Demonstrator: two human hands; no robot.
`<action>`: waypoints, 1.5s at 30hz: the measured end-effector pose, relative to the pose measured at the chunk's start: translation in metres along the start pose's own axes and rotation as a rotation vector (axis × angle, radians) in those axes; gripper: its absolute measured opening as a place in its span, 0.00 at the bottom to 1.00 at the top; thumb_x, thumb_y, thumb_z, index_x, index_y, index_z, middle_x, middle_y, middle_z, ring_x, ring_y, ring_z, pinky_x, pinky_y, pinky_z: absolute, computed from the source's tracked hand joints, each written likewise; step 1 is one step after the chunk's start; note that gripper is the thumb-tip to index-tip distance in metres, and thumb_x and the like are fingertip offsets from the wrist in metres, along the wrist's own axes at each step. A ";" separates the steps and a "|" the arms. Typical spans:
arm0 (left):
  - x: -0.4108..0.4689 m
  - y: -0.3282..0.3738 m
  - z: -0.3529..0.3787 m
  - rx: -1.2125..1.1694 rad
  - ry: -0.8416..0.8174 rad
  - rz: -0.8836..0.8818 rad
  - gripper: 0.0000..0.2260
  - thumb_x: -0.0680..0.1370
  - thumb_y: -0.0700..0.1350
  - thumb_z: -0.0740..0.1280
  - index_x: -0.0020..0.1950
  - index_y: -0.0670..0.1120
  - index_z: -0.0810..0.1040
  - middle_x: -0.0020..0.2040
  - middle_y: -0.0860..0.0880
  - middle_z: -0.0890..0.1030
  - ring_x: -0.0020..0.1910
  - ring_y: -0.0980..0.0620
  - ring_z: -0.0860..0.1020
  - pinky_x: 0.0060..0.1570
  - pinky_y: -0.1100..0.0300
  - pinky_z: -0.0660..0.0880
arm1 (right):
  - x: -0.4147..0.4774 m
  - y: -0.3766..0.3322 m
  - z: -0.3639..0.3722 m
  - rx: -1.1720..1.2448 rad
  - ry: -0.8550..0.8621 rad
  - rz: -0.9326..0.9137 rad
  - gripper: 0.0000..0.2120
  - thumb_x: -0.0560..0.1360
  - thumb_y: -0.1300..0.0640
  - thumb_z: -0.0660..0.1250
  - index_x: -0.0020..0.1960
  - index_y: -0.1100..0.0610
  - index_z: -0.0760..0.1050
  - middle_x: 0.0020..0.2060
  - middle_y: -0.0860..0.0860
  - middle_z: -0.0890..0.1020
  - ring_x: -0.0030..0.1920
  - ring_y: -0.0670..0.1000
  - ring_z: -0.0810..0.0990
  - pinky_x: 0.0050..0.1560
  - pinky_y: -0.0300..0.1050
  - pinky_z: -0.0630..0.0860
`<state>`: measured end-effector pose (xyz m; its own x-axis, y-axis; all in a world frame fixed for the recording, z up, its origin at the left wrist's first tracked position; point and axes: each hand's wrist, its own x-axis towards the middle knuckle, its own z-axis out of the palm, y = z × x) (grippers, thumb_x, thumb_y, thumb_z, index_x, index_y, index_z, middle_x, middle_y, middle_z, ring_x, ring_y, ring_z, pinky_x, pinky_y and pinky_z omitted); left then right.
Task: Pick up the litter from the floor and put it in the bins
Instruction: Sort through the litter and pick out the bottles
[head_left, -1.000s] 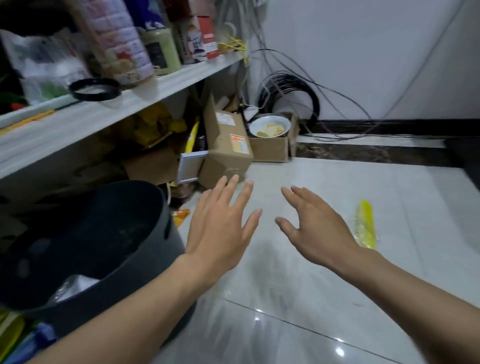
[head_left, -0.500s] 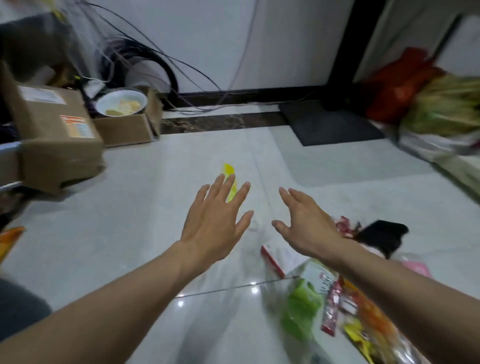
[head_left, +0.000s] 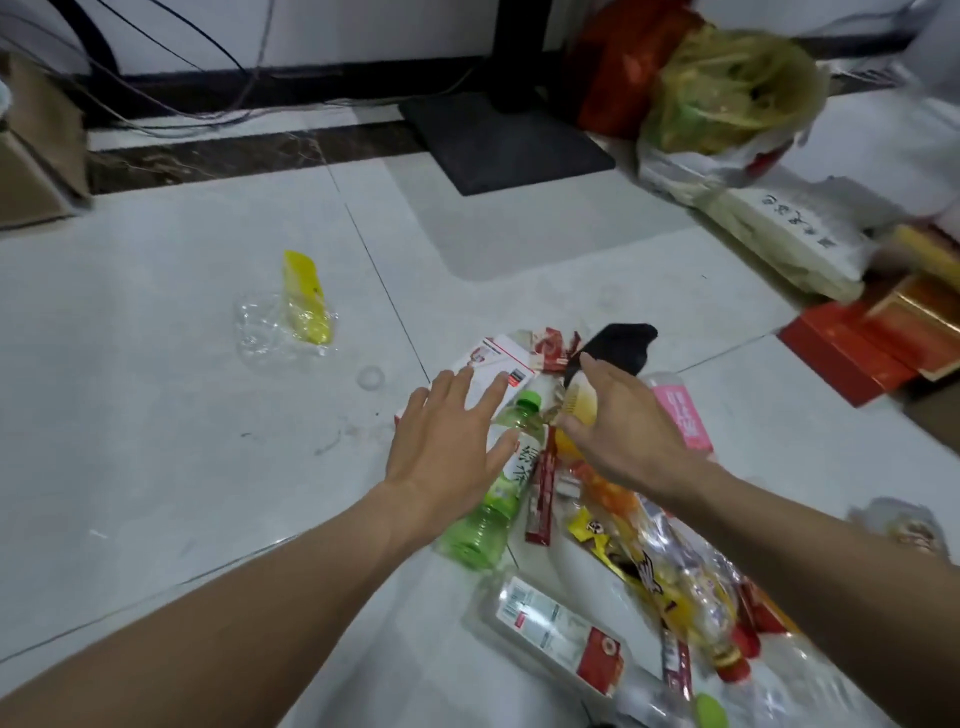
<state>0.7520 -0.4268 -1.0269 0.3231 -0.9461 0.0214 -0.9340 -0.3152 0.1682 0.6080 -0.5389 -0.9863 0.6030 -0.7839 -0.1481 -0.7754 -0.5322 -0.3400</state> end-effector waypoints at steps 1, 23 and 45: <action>-0.001 0.001 0.004 -0.001 -0.006 0.021 0.27 0.81 0.61 0.51 0.79 0.54 0.51 0.75 0.45 0.61 0.72 0.46 0.60 0.69 0.52 0.59 | -0.002 0.004 -0.001 -0.007 0.005 0.010 0.33 0.78 0.49 0.65 0.77 0.55 0.55 0.74 0.55 0.65 0.74 0.56 0.62 0.71 0.50 0.62; -0.006 0.013 0.063 -0.394 -0.314 -0.111 0.38 0.76 0.54 0.67 0.78 0.60 0.46 0.67 0.43 0.66 0.64 0.43 0.70 0.52 0.56 0.72 | 0.010 0.048 0.001 0.015 -0.007 0.187 0.34 0.76 0.52 0.67 0.77 0.56 0.57 0.64 0.56 0.77 0.48 0.50 0.78 0.48 0.43 0.73; 0.000 -0.025 0.035 -0.470 -0.039 -0.279 0.34 0.76 0.56 0.66 0.77 0.63 0.51 0.61 0.47 0.69 0.57 0.47 0.72 0.53 0.56 0.74 | 0.056 0.033 0.059 0.320 -0.079 0.329 0.34 0.70 0.48 0.74 0.70 0.50 0.60 0.54 0.53 0.77 0.52 0.57 0.79 0.50 0.57 0.81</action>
<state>0.7701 -0.4218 -1.0660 0.5342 -0.8364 -0.1225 -0.6419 -0.4957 0.5850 0.6275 -0.5809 -1.0609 0.3568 -0.8610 -0.3625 -0.8385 -0.1240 -0.5306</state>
